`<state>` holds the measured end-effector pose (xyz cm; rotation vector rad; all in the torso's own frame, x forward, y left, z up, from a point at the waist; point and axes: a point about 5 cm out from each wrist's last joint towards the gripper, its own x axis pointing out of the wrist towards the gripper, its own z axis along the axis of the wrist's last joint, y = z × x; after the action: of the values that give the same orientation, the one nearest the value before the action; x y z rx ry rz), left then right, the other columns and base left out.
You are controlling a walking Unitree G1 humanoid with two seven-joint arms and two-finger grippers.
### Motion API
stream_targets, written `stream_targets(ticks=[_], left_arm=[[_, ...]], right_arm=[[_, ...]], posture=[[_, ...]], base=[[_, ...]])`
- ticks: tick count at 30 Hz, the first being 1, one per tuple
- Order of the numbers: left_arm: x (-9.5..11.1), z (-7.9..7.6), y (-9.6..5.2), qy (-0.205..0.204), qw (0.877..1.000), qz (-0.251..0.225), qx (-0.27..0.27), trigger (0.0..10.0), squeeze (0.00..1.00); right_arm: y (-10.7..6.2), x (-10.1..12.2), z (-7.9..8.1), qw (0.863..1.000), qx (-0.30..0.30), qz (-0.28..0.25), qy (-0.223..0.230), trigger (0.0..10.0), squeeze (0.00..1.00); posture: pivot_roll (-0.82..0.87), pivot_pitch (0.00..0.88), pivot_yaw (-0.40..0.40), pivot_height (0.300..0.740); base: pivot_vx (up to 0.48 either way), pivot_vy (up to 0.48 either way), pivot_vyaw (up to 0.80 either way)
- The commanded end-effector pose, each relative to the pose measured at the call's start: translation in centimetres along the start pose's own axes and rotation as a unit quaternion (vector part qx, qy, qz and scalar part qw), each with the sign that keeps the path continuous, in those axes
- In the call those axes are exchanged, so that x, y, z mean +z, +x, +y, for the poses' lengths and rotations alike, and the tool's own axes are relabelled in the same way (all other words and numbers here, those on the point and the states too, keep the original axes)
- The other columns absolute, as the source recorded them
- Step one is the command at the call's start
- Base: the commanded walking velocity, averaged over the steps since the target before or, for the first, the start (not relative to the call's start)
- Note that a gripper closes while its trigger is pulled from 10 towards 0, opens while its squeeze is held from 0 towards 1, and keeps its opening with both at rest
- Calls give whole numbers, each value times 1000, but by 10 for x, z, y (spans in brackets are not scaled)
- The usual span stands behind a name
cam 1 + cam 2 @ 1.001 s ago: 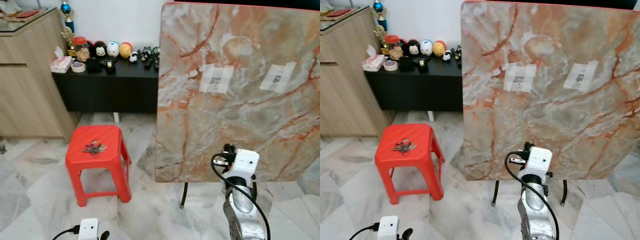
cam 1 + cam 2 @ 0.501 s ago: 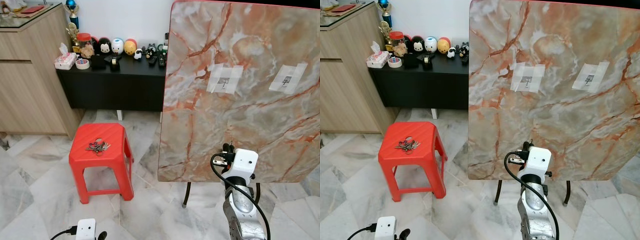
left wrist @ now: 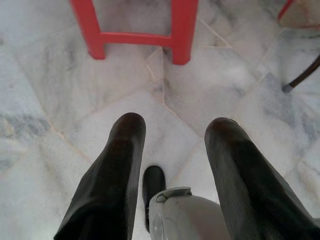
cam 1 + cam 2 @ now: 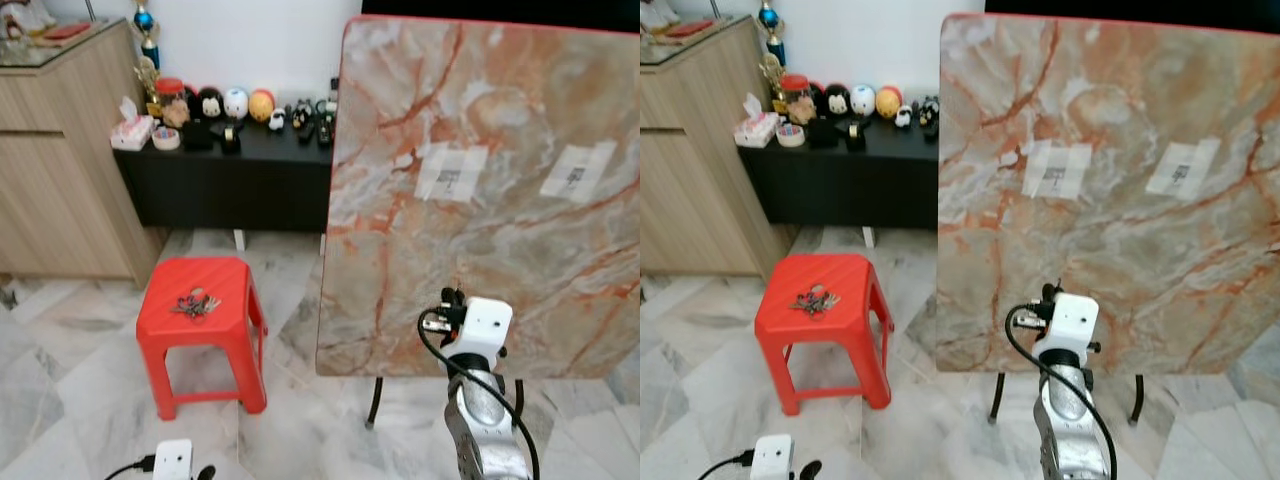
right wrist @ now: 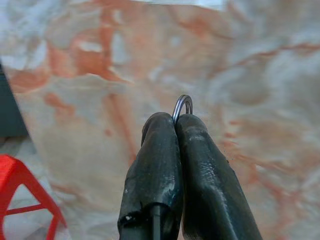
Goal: Hang keys on a hook
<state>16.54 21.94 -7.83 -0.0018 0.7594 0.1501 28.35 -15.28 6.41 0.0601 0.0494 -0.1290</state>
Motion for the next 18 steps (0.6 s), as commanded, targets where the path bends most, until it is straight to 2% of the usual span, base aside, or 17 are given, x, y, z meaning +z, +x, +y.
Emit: stream_targets(ticks=[1,12,18], left_arm=[[-4,0,-1,-1,1000,12,-1,10000,0],[-6,-3,-2,1,1000,14,-8,10000,0],[-7,-3,-2,4,1000,15,-8,10000,0]], right_arm=[[2,2,1,1000,4,-6,1,10000,0],[1,2,1,1000,1,-5,3,10000,0],[2,2,-3,1000,-11,-6,4,10000,0]], posture=[[37,0,-77,740],[38,0,-77,740],[37,0,-77,740]], base=[[311,0,0],[301,0,0],[0,0,0]])
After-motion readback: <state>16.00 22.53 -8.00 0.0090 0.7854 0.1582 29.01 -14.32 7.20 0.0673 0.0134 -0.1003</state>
